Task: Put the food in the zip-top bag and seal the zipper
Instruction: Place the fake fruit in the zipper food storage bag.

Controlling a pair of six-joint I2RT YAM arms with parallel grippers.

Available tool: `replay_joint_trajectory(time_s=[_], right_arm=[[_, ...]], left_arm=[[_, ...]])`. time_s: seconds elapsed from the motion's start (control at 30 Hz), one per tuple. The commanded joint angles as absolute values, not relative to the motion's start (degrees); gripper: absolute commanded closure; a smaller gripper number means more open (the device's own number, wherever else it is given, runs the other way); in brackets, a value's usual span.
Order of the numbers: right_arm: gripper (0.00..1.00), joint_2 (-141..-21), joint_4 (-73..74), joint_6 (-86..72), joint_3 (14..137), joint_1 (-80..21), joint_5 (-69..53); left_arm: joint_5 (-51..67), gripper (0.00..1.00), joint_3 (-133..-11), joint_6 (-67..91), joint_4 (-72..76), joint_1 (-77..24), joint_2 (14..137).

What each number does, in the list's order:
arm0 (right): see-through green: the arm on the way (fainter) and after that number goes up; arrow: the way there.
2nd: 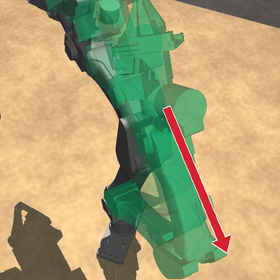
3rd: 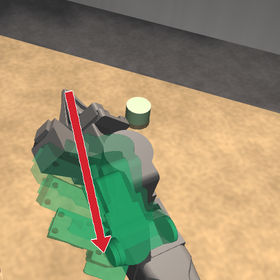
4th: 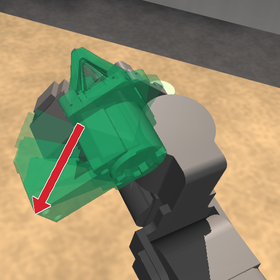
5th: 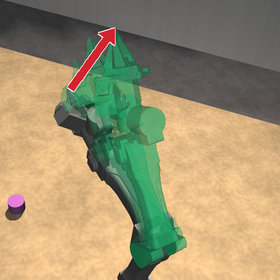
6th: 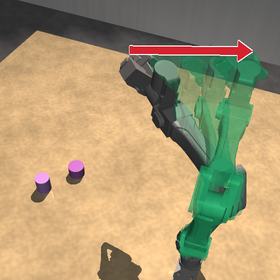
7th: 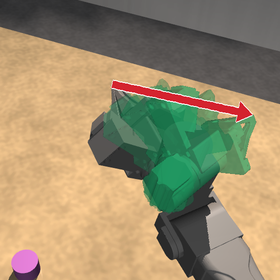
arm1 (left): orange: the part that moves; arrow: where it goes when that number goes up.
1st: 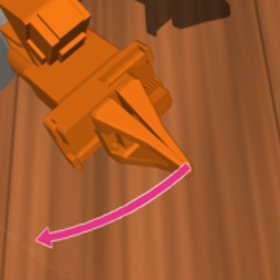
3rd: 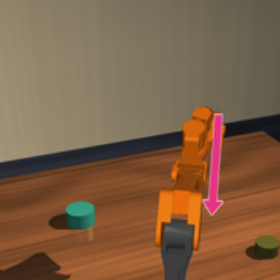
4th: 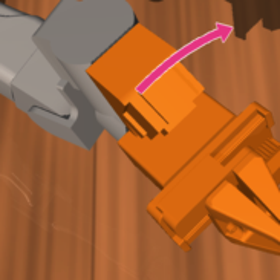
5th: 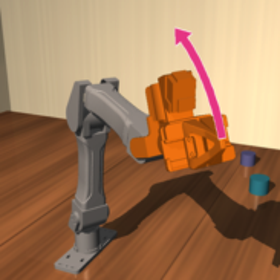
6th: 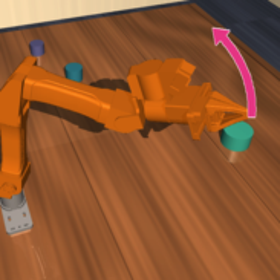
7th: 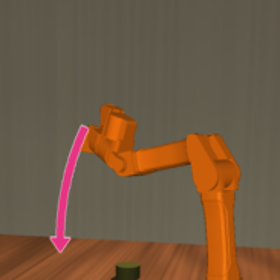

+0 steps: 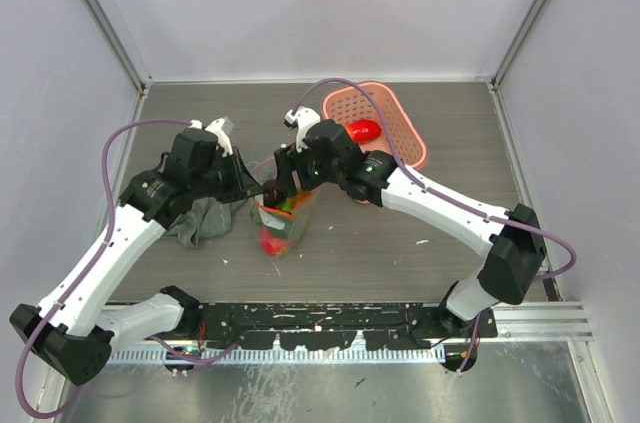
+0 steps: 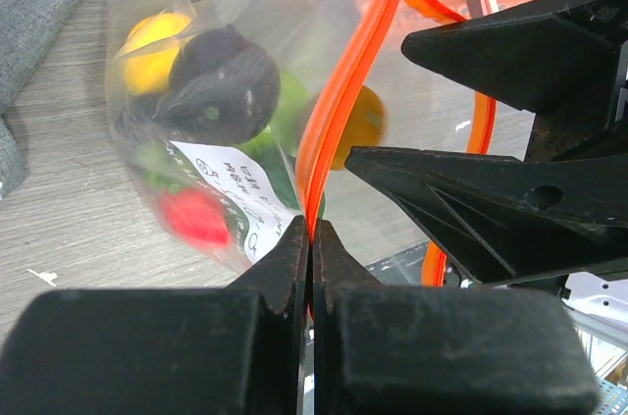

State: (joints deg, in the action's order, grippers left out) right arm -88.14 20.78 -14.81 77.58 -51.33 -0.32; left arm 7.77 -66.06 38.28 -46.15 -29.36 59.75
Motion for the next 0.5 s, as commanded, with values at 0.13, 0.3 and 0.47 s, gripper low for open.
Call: replay_joint_trajectory(time_s=[0.13, 0.3, 0.47], right_arm=[[0.22, -86.5, 19.2, -14.4, 80.5, -51.7, 0.9], [0.21, -85.3, 19.4, -13.2, 81.0, -51.7, 0.5], [0.19, -84.1, 20.5, -11.2, 82.0, -51.7, 0.0]], left_arm=[[7.8, 1.00, -66.3, 37.9, -43.9, -29.5, 58.4], [7.6, 1.00, -66.1, 37.7, -44.0, -29.5, 58.5], [7.5, 1.00, -66.0, 37.6, -44.1, -29.5, 58.3]])
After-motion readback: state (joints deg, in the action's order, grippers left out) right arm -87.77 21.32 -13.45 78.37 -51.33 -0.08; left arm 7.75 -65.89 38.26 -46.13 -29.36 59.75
